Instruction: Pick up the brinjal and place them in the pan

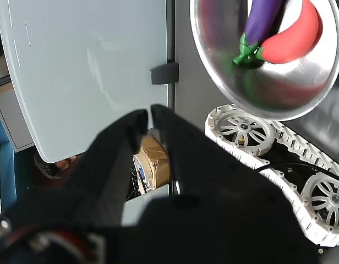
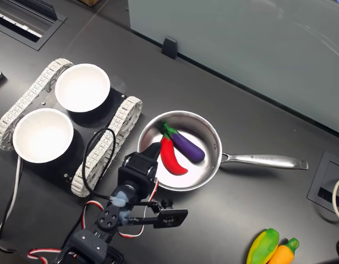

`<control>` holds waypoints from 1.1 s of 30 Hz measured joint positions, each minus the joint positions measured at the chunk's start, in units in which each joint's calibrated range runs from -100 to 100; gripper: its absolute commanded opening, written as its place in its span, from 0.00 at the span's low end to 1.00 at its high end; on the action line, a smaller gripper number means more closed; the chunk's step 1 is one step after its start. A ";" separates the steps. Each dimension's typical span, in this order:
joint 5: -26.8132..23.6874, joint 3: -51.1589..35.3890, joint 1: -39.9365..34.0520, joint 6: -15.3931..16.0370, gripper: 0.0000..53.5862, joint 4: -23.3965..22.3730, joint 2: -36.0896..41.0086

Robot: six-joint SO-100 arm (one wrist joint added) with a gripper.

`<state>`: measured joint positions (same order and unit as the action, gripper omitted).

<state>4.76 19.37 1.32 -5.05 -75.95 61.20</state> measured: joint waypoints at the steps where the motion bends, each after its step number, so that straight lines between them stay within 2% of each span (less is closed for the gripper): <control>1: -0.29 0.00 -0.11 0.00 0.00 -0.59 0.59; 17: -2.39 -0.18 -5.17 0.00 0.00 -9.01 15.32; 24: -2.34 0.09 -5.17 0.00 0.00 -11.64 19.44; 33: -2.10 11.31 -4.73 0.18 0.00 -13.26 27.53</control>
<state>2.66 30.68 -3.41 -4.87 -89.21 88.72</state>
